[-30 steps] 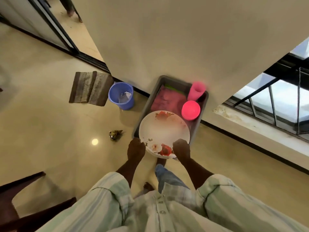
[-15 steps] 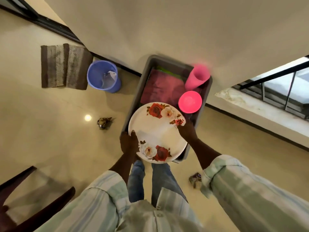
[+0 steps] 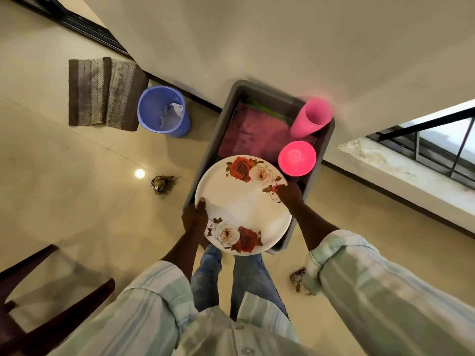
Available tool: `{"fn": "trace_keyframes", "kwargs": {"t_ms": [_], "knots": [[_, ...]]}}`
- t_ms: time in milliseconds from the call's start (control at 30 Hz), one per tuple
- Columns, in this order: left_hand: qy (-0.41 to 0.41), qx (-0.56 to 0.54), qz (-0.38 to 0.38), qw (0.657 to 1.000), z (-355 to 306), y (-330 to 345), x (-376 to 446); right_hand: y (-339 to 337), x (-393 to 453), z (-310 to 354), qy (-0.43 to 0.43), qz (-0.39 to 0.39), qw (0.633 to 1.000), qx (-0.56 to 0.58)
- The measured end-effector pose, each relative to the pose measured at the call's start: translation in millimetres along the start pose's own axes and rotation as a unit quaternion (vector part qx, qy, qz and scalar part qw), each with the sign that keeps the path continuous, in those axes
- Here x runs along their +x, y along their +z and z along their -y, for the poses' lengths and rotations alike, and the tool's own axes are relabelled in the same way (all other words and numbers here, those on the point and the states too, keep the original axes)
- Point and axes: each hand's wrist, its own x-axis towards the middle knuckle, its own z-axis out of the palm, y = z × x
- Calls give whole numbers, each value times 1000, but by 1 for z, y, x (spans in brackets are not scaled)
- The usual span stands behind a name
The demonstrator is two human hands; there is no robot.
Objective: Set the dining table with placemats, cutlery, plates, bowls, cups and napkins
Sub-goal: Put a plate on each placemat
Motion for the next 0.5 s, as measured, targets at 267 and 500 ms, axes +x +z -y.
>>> {"fn": "trace_keyframes", "kwargs": {"t_ms": [267, 500], "knots": [[-18, -162, 14, 987, 21, -62, -31, 4, -73, 28, -81, -36, 996, 27], [-95, -379, -6, 921, 73, -144, -49, 64, -141, 72, -169, 54, 984, 24]]}}
